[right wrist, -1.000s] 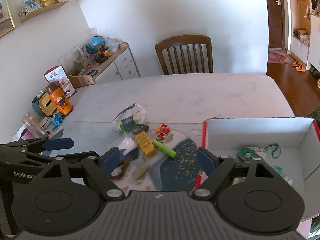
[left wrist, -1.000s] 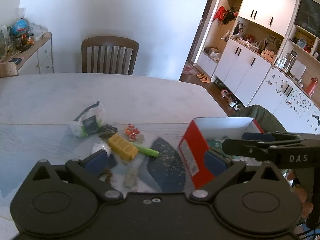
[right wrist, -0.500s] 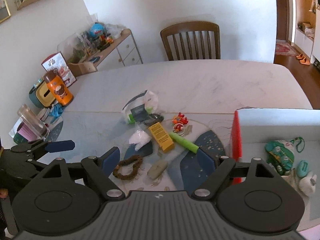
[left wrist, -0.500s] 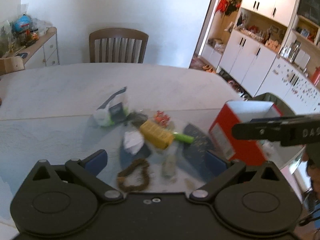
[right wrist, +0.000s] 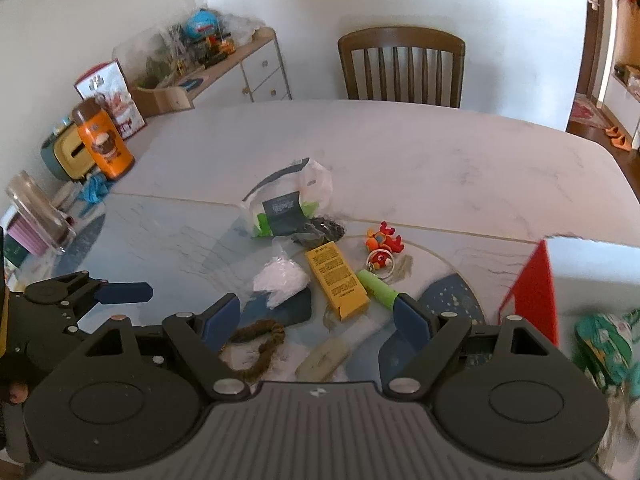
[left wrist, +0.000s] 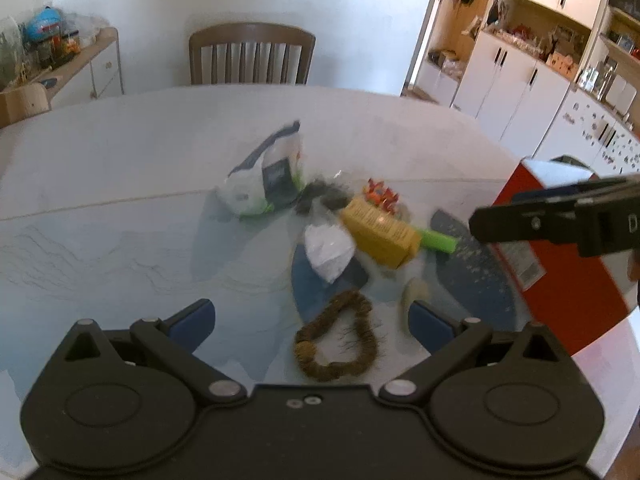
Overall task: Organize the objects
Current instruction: 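Reach the left tool toward the brown bead bracelet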
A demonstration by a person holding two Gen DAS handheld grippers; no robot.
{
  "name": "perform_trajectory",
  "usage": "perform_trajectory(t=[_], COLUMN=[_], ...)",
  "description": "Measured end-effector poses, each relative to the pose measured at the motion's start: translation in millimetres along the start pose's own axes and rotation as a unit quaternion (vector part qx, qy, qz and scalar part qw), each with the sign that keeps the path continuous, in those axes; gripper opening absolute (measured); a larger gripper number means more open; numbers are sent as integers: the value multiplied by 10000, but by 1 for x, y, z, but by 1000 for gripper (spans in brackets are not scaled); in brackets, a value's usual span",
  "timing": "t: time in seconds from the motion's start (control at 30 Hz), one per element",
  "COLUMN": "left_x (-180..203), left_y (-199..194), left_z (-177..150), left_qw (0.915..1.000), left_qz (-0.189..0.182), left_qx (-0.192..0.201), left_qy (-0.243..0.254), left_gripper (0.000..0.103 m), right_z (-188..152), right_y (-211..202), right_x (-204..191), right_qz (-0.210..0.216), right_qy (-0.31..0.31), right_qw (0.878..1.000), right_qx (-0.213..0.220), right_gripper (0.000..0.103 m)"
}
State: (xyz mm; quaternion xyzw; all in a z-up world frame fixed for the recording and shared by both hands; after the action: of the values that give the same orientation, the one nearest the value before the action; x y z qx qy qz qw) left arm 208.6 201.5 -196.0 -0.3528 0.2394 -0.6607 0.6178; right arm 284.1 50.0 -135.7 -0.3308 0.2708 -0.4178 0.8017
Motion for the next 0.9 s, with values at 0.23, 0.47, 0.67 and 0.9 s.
perform_trajectory(t=[0.23,0.47,0.67,0.9], left_x=[-8,-8,-6,-3], left_y=[26,44,51,58], left_z=[-8,-12,-14,-11], left_qw=[9998,9991,9986,9980], left_qz=[-63,-135,-168,-237], left_qx=[-188,-336,-376,-351], left_qy=[48,208,331,469], left_gripper=[98,87,77,60], right_z=[-1,-2,-3,-2], right_y=[42,72,90,103], right_x=[-4,0,5,2], right_qz=[-46,-92,-177,-202], right_qy=[-373,-572,-708,-793], right_qw=[9990,9972,9956,9944], right_qx=[-225,-466,-590,-666], right_gripper=[83,68,53,49])
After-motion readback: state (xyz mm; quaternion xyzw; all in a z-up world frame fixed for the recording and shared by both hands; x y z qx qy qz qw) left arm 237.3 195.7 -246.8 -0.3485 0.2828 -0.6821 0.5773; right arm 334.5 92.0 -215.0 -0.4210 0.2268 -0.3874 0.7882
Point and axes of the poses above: each gripper's, at about its wrist camera, not at the fingertips, and y roughly the way its jaws point, x to its right, z to its top, the point moved 10 cm from there along y, roughly the way its jaws point, and after that the axes turned 4 degrees about -z, right-handed, at the moved point
